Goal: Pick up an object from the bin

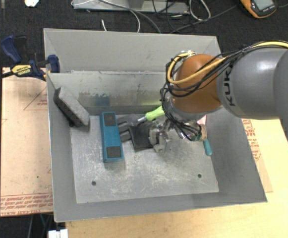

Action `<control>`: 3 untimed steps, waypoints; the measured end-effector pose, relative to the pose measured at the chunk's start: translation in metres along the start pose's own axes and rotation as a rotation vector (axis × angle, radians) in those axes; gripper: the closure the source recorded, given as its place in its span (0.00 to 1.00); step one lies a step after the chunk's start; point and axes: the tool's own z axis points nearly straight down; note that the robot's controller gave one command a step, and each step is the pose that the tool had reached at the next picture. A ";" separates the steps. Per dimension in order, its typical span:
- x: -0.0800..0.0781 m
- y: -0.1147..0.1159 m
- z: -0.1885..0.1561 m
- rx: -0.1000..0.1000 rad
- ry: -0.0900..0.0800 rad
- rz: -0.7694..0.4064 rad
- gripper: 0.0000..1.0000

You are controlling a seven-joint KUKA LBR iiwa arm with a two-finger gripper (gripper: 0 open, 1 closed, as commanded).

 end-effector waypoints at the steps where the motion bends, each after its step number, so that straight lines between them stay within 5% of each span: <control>1: 0.001 0.006 -0.034 -0.004 0.012 0.004 1.00; 2: -0.012 -0.019 -0.071 0.000 -0.001 -0.064 1.00; 3: -0.019 -0.014 -0.134 -0.004 0.004 -0.119 1.00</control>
Offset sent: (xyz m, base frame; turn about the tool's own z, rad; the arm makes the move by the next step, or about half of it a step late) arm 0.0143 -0.0137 0.0692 -0.0677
